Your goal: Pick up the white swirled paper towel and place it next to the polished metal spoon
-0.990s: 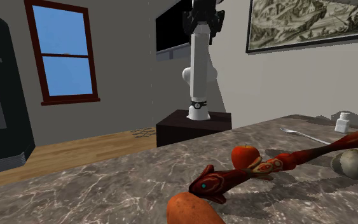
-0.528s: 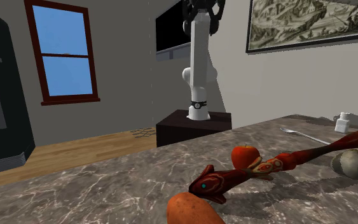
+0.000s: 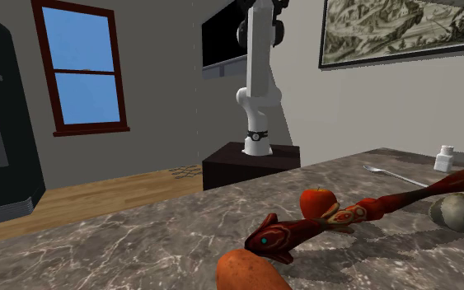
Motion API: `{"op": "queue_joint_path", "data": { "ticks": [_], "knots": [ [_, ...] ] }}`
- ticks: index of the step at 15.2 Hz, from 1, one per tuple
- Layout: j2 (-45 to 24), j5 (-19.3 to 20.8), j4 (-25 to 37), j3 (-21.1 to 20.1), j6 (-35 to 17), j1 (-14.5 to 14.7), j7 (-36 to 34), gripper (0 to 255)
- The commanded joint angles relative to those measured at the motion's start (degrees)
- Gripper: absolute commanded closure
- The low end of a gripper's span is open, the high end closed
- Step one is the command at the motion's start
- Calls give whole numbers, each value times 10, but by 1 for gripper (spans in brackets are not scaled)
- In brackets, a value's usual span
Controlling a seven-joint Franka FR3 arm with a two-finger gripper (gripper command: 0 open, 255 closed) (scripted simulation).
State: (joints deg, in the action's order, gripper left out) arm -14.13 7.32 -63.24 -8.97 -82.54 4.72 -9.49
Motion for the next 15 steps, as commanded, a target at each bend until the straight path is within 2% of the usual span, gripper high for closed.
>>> {"op": "queue_joint_path", "data": {
  "ticks": [1,7,15],
  "knots": [
    [-14,3,35,0,22,3,1,255],
    [82,-5,-132,-25,-44,34,-67,255],
    [153,-14,-263,-67,-96,78,-163,255]
  ]
}}
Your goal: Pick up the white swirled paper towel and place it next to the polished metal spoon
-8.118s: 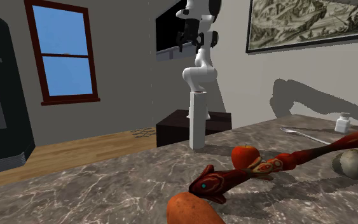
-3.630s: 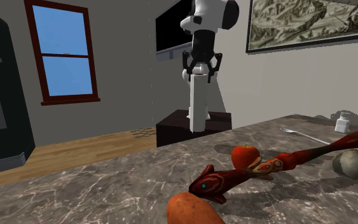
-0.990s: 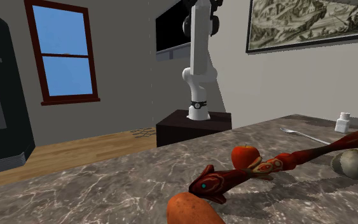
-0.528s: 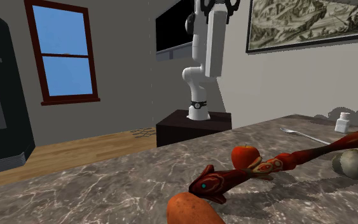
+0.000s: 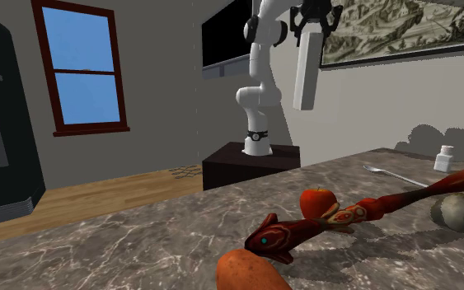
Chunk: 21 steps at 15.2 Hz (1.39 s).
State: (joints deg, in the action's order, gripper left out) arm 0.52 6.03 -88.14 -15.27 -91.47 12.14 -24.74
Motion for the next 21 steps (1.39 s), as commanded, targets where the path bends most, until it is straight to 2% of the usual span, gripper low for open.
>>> {"op": "queue_joint_path", "data": {
  "ticks": [1,11,21],
  "knots": [
    [12,-2,-25,-10,-11,10,-23,255],
    [33,-5,-100,-78,-52,69,-154,255],
    [-12,17,-102,-152,-77,135,-301,255]
  ]
}}
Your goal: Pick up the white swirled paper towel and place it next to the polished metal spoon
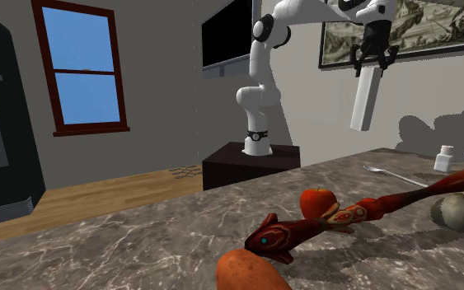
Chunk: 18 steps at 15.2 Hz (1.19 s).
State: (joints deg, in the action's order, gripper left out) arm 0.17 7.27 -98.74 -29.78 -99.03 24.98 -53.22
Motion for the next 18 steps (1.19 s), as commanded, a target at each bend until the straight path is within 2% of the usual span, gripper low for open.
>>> {"op": "queue_joint_path", "data": {
  "ticks": [1,9,18],
  "knots": [
    [-17,9,8,-14,-3,14,-32,255],
    [-109,63,65,-62,-3,87,-159,255],
    [-245,141,188,-76,25,204,-278,255]
  ]
}}
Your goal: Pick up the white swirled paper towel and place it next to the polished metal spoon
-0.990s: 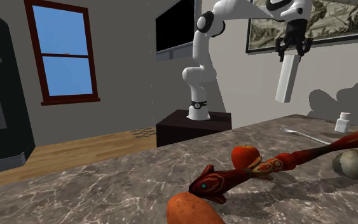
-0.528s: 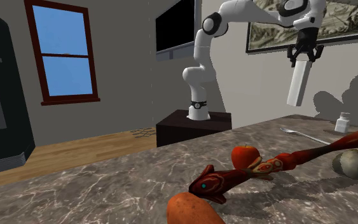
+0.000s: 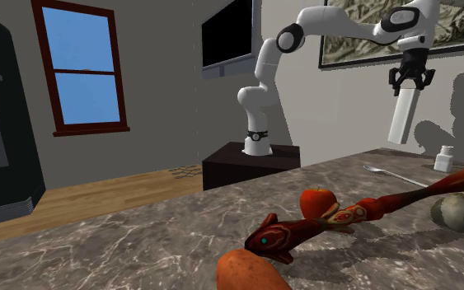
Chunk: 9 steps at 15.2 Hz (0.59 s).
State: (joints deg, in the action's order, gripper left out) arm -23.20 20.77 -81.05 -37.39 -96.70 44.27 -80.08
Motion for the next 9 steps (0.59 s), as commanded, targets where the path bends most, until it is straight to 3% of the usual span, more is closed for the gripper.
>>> {"op": "queue_joint_path", "data": {
  "ticks": [1,9],
  "knots": [
    [-12,7,3,1,-6,10,-11,255],
    [-17,13,-52,4,-63,3,-23,255]
  ]
}}
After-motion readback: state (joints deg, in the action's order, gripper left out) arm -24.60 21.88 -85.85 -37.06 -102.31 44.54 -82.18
